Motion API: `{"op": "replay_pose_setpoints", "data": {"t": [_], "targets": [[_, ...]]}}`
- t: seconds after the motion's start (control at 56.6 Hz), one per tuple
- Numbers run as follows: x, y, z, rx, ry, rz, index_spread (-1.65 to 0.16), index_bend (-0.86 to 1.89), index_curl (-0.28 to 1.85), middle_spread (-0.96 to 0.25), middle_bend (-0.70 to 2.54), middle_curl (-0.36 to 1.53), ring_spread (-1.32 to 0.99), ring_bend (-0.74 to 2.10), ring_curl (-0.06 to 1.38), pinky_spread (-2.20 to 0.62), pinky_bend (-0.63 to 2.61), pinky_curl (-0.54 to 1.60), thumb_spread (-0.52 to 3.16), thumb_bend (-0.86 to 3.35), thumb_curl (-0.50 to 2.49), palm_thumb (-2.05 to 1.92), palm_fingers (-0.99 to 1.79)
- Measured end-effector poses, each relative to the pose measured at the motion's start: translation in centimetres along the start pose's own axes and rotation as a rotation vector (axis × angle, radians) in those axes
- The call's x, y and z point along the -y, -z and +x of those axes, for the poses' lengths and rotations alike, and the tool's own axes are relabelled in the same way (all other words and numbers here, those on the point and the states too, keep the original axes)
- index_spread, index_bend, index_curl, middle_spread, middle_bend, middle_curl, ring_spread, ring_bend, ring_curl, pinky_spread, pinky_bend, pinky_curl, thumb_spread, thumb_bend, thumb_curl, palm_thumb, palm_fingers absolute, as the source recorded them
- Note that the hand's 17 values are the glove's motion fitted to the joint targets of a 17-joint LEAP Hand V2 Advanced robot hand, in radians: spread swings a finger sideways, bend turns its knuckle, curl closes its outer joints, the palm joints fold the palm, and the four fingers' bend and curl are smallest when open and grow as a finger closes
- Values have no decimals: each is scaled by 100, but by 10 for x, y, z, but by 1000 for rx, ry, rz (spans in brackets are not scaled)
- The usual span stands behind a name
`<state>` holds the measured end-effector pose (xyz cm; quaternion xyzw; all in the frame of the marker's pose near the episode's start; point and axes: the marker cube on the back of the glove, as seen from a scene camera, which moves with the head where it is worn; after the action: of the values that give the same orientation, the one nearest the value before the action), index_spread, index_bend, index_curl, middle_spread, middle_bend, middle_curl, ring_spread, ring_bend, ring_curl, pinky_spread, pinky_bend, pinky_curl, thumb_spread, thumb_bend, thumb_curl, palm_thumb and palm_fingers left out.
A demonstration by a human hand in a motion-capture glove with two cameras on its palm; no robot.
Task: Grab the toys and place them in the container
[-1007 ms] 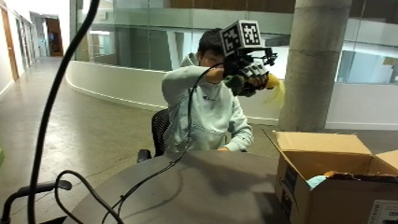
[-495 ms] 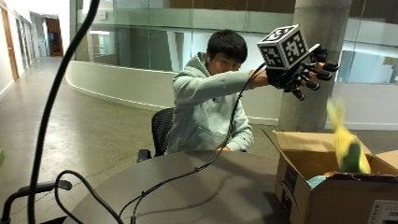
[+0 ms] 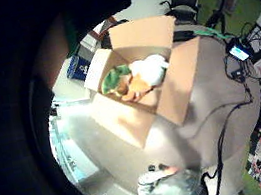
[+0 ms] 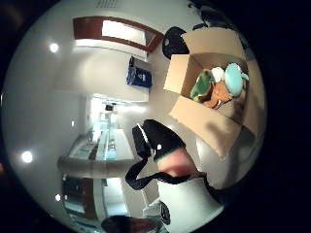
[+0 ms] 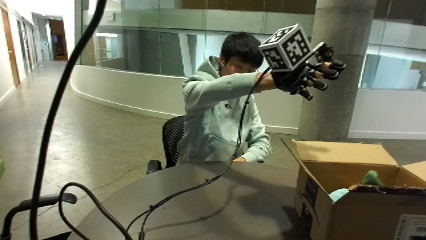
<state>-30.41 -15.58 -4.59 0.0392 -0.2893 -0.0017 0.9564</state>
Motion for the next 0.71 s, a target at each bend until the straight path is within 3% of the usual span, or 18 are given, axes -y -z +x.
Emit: {"op": "replay_pose_setpoints", "data": {"t": [0.477, 0.706], "targets": [[-52, 98, 74, -116, 62, 221, -19, 13, 26, 3, 13, 23, 2, 14, 17, 6, 64, 39, 120, -1, 33, 4, -23], [-94, 119, 115, -311, 135, 220, -20, 16, 28, 2, 14, 23, 1, 15, 16, 6, 60, 37, 123, -1, 32, 5, -19]]}}
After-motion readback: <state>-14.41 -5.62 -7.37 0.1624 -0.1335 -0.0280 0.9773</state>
